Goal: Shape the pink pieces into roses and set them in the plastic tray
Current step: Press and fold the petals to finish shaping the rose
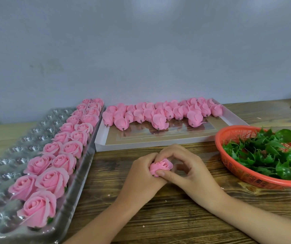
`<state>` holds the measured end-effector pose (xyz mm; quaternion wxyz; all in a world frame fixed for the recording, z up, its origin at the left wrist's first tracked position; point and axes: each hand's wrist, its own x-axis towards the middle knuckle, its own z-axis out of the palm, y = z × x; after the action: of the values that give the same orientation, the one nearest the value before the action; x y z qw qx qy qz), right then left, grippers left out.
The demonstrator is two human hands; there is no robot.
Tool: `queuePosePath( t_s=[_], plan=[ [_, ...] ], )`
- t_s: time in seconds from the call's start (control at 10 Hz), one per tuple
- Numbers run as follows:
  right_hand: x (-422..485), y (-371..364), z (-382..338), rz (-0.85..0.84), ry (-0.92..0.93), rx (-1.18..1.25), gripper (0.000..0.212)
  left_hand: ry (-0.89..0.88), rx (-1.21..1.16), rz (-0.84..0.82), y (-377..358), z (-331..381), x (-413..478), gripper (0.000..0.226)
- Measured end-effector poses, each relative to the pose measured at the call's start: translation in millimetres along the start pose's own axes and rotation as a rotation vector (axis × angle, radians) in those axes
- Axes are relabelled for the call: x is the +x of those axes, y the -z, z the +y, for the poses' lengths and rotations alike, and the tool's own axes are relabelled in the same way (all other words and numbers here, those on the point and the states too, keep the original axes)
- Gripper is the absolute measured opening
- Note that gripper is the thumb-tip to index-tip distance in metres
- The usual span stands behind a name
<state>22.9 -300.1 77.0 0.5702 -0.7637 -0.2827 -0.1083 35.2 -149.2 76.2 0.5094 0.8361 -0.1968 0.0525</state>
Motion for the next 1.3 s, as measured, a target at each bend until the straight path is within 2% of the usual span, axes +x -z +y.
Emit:
queuePosePath(
  t_s=[0.1,0.2,0.3,0.4,0.6,0.8,0.9,1.0,1.1,1.2,1.3],
  plan=[
    [0.3,-0.9,-0.1,0.001,0.045,-0.058,0.018,-0.005,-0.008,-0.01,2.3,1.8,0.2,0.009],
    [-0.4,-1.1,-0.9,0.054,0.064,-0.097,0.03,-0.002,0.012,-0.013,3.9,2.1,1.5,0.019],
    [-1.1,-1.2,-3.7,0.109,0.13,-0.11,0.021,0.022,0.024,-0.002,4.7,4.5,1.5,0.04],
    [-1.5,-2.3,-6.6,0.099,0.181,-0.125,0.009,0.039,0.015,-0.06,4.6,8.9,0.3,0.038],
    [-2.7,-2.5,-10.0,0.069,0.172,-0.086,0.002,0.055,0.046,-0.139,4.1,11.1,1.3,0.038],
    [-1.1,-2.2,-10.1,0.082,0.168,-0.159,0.011,0.04,0.026,-0.13,3.4,6.6,3.6,0.037],
    [-1.6,-2.0,-11.1,0.097,0.19,-0.18,0.007,0.044,0.039,-0.14,3.8,4.9,3.0,0.035],
    [-2.0,-2.5,-11.0,0.085,0.184,-0.196,0.004,0.104,-0.128,-0.072,5.2,2.1,-1.1,0.041],
    [-1.8,-2.0,-10.3,0.07,0.152,-0.176,0.005,0.153,-0.122,-0.077,3.8,9.5,-4.4,0.044],
    [-1.9,-1.9,-12.4,0.082,0.143,-0.103,0.015,0.165,-0.108,-0.043,3.0,1.0,-1.8,0.039],
    [-1.1,-3.1,-13.3,0.1,0.137,-0.073,0.012,0.054,0.008,-0.089,0.7,2.6,2.7,0.03]
  ],
)
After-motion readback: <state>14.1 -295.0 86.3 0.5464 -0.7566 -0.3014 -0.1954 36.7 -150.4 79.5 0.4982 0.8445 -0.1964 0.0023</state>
